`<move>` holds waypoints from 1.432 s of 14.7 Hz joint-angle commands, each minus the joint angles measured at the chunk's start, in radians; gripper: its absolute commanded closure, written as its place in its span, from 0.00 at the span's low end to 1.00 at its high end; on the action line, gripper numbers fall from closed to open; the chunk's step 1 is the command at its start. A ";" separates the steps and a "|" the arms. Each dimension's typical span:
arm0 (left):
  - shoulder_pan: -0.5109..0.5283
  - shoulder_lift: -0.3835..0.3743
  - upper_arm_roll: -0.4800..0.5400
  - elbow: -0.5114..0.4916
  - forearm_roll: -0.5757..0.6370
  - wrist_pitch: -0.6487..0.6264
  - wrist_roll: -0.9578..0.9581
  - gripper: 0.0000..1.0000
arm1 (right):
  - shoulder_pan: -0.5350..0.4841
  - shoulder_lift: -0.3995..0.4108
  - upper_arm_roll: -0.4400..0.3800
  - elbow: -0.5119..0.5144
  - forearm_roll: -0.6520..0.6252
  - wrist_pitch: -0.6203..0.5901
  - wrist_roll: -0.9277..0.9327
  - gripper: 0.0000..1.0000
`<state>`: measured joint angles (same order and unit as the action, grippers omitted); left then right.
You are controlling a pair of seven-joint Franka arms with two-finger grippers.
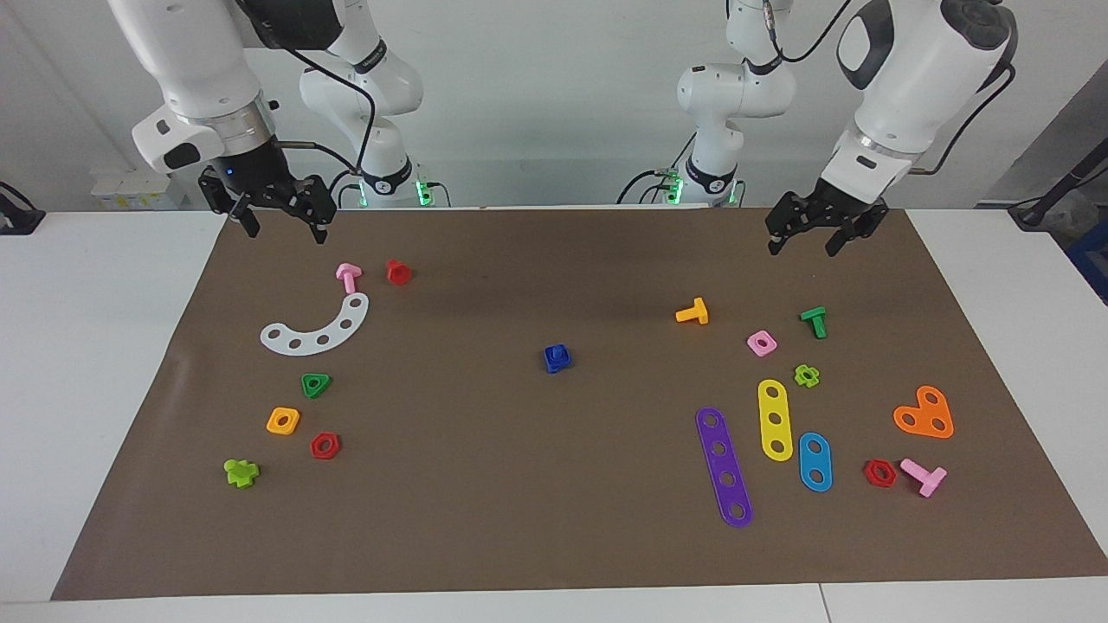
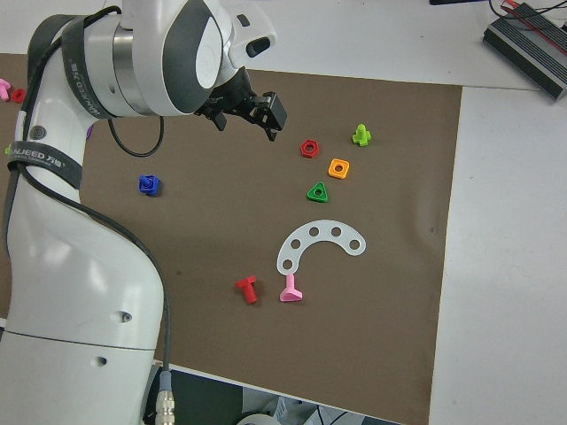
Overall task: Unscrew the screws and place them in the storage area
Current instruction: 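Reach the left gripper toward the blue square nut mid-table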
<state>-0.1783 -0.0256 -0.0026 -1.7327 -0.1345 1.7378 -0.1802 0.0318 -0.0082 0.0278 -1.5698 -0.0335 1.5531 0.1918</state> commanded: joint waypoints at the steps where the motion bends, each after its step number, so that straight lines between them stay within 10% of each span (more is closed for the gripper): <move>1: -0.091 0.085 0.013 0.002 -0.081 0.145 -0.133 0.01 | -0.013 -0.012 0.004 -0.012 0.021 0.002 -0.023 0.00; 11: -0.409 0.373 0.016 0.001 -0.100 0.586 -0.283 0.07 | -0.013 -0.012 0.004 -0.012 0.021 0.001 -0.025 0.00; 21: -0.529 0.478 0.016 -0.053 0.049 0.631 -0.280 0.19 | -0.013 -0.012 0.004 -0.012 0.021 0.002 -0.025 0.00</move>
<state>-0.6771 0.4614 -0.0045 -1.7506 -0.1189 2.3593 -0.4573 0.0318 -0.0082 0.0278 -1.5699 -0.0335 1.5531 0.1918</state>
